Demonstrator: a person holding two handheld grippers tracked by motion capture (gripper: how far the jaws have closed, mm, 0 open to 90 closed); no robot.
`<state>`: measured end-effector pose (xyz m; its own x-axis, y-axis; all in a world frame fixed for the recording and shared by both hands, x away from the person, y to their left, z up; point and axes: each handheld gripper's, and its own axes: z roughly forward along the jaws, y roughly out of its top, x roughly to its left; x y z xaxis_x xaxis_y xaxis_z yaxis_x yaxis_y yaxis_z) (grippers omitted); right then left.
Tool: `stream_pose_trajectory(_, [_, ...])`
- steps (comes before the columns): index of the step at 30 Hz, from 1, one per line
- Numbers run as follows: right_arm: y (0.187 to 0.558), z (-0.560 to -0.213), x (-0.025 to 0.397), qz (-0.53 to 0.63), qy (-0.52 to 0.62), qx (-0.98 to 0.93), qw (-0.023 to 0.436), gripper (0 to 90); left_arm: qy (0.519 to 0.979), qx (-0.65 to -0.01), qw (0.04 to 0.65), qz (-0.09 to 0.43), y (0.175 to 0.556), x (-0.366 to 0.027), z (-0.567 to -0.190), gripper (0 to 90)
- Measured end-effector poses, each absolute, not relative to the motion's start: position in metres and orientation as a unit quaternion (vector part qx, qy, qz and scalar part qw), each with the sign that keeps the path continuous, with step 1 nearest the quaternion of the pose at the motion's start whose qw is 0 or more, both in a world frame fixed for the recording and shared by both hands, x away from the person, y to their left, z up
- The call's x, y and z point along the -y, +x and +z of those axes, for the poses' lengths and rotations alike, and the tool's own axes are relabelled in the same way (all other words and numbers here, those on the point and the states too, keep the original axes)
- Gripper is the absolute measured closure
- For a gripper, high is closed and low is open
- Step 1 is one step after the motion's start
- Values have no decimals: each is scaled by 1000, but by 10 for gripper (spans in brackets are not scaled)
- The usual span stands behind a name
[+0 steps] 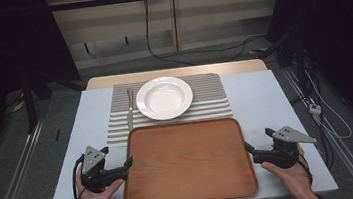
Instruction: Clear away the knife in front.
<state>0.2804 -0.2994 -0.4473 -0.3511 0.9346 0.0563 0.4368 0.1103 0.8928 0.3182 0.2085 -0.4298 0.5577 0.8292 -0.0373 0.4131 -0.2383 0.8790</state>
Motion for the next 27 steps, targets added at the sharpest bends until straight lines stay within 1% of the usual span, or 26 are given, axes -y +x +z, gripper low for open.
stream_pose_trajectory(5, [281, -448, 301, 445, 499, -691, 277, 78, 758, -414, 458, 211, 321, -207, -430, 80])
stream_pose_trajectory(11, [280, -449, 302, 443, 499, -692, 276, 79, 761, -411, 455, 212, 323, -203, -429, 60])
stream_pose_trajectory(22, [281, -450, 301, 440, 501, -693, 276, 79, 768, -416, 453, 180, 340, -202, -421, 67])
stream_pose_trajectory(27, [281, -449, 300, 441, 501, -692, 277, 77, 765, -418, 452, 190, 350, -199, -416, 68])
